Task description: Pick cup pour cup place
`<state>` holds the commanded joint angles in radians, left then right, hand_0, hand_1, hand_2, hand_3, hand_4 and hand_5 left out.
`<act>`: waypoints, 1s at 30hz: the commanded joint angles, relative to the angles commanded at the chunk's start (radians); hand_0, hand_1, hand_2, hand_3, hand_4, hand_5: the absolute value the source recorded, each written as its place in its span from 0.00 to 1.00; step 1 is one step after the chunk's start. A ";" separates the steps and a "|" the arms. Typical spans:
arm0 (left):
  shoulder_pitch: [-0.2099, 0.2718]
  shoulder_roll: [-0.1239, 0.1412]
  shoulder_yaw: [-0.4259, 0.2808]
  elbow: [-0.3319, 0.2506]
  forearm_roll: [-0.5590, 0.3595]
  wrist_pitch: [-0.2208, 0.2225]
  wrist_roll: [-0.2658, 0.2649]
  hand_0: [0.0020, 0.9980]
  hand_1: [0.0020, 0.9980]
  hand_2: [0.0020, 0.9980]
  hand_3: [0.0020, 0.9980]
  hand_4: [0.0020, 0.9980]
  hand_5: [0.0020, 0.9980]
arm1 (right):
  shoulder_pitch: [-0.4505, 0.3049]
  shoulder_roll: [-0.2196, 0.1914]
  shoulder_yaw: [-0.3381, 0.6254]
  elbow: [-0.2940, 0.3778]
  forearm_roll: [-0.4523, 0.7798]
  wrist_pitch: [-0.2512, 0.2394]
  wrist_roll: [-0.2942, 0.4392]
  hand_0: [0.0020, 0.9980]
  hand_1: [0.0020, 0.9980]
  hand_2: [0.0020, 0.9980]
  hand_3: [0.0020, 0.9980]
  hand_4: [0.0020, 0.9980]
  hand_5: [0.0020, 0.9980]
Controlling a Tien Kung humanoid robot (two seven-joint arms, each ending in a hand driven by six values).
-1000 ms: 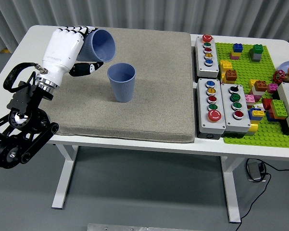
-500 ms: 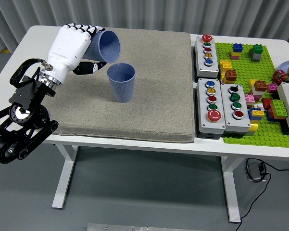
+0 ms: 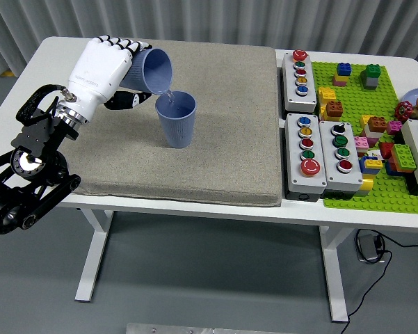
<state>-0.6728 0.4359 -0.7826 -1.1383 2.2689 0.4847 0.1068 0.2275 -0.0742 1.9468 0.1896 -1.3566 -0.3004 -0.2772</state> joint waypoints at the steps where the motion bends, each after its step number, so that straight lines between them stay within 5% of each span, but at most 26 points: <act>1: -0.001 0.001 0.002 0.000 0.000 0.001 0.001 0.51 0.56 0.63 0.65 0.76 0.12 | 0.000 0.000 0.000 0.000 0.000 0.000 0.000 0.67 0.60 0.56 0.57 0.00 0.05; 30: -0.099 0.059 0.194 0.002 0.000 0.009 0.086 0.51 0.56 0.62 0.63 0.72 0.08 | -0.007 -0.003 -0.006 0.001 0.009 0.000 -0.002 0.67 0.60 0.56 0.57 0.00 0.05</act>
<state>-0.7719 0.4951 -0.5881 -1.1364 2.2689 0.4936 0.1925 0.2209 -0.0770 1.9404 0.1906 -1.3475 -0.3008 -0.2791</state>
